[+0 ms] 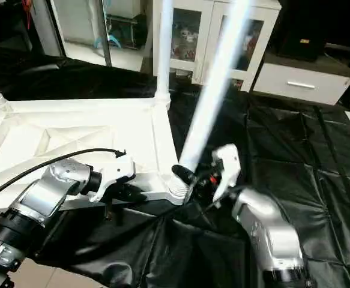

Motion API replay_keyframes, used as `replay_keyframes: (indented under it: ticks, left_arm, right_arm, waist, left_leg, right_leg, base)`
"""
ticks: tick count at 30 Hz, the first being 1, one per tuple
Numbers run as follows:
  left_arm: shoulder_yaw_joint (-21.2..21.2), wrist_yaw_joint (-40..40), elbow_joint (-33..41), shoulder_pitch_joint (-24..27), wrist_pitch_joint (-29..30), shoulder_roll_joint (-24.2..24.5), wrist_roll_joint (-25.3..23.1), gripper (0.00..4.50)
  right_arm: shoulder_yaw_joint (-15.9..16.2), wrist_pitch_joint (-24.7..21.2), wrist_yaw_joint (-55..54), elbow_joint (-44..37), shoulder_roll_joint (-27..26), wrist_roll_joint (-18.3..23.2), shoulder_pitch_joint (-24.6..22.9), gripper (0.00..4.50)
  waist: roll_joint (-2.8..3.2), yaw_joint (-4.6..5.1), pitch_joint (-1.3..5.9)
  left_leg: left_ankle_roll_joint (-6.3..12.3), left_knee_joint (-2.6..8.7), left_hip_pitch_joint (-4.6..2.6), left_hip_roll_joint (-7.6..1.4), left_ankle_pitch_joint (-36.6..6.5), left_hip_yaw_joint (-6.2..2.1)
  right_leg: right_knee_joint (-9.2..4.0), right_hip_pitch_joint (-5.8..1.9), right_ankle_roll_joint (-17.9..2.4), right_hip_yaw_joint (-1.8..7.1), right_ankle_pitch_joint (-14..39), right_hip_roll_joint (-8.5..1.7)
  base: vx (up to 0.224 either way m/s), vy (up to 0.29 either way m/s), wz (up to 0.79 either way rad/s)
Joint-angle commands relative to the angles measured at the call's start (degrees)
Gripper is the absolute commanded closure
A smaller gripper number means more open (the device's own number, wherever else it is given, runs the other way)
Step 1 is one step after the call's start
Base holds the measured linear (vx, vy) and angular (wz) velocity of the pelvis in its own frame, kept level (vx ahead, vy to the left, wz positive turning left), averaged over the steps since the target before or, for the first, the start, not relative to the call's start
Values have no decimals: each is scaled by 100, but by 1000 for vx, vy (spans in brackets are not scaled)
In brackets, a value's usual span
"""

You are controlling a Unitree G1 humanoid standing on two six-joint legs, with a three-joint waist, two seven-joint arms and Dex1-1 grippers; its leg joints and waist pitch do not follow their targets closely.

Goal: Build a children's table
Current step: Insert table leg to table base

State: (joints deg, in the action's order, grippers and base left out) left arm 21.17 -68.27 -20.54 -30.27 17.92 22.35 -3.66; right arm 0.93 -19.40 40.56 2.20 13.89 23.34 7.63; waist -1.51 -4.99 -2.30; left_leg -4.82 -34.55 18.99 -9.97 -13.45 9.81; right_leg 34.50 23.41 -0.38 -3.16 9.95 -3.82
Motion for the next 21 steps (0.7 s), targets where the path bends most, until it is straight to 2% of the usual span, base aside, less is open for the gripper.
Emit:
replay_keyframes:
  ticks: [1, 2, 3, 4, 5, 10, 14, 16, 19, 20, 21]
  left_arm:
    - [-24, 90, -48, -10, 5, -122, 179, 450]
    - [-27, 90, -49, -11, 5, -124, 182, 450]
    - [-37, 95, -55, -17, 10, -135, 189, 450]
    - [-45, 103, -56, -13, 12, -142, 193, 450]
    - [-51, 110, -52, -4, 12, -144, 196, 450]
    - [-98, 199, 3, 74, 20, -170, 202, 450]
    - [-118, 210, 110, 134, 60, -140, 204, 450]
    - [-123, 213, 120, 139, 61, -131, 200, 450]
    - [-174, 283, 84, 121, 37, -127, 191, 450]
    - [-174, 284, 84, 121, 37, -127, 191, 450]
    - [-180, 314, 124, 144, 58, -128, 185, 450]
  right_arm:
    - [137, 102, -18, 55, -46, -140, -229, 262]
    - [139, 164, -21, 46, -67, -146, -265, 262]
    - [128, 256, -13, 43, -106, -167, -318, 262]
    - [131, 363, -10, 47, -133, -209, -373, 262]
    - [112, 442, -15, 49, -181, -210, -425, 262]
    - [173, 875, 24, 46, -248, -256, -647, 262]
    - [406, 1073, 160, -22, -126, -464, -782, 262]
    - [426, 1093, 171, -27, -115, -500, -796, 262]
    - [671, 1216, 224, 30, 63, -850, -804, 262]
    - [673, 1217, 224, 30, 65, -853, -804, 262]
    - [774, 1220, 271, 58, 142, -957, -829, 262]
  waist:
    - [21, 23, 238]
    - [40, 20, 243]
    - [34, 22, 242]
    - [59, 20, 246]
    - [55, 24, 245]
    - [36, 24, 224]
    - [11, 27, 229]
    - [9, 30, 229]
    - [10, 34, 218]
    - [-68, 42, 217]
    - [-47, 33, 205]
  left_leg:
    - [125, 535, 42, -317, -1159, -105]
    - [133, 534, 34, -320, -1131, -96]
    - [142, 534, 41, -318, -1115, -98]
    - [155, 540, 59, -319, -1078, -106]
    - [160, 539, 55, -321, -1088, -101]
    - [172, 559, 62, -325, -1254, -114]
    - [222, 562, 61, -330, -1157, -109]
    - [261, 559, 67, -327, -1062, -103]
    - [269, 562, 70, -321, -1095, -98]
    - [283, 559, 75, -321, -1100, -91]
    - [289, 565, 62, -323, -1167, -98]
  right_leg:
    - [-493, -247, -984, 305, 2011, -474]
    - [-486, -247, -1037, 308, 1850, -467]
    - [-473, -254, -1062, 307, 1790, -465]
    - [-459, -272, -1097, 306, 1719, -473]
    - [-467, -268, -1100, 305, 1713, -471]
    - [-506, -261, -996, 308, 2101, -484]
    - [-500, -267, -989, 307, 2031, -486]
    - [-486, -270, -1014, 311, 1908, -480]
    - [-499, -269, -987, 309, 1992, -475]
    - [-509, -272, -957, 306, 2063, -477]
    - [-525, -251, -900, 312, 2291, -491]
  base:
    - [0, 0, 0]
    - [0, 0, 0]
    - [0, 0, 0]
    - [0, 0, 0]
    - [0, 0, 0]
    - [0, 0, 0]
    - [0, 0, 0]
    - [0, 0, 0]
    - [0, 0, 0]
    - [0, 0, 0]
    - [0, 0, 0]
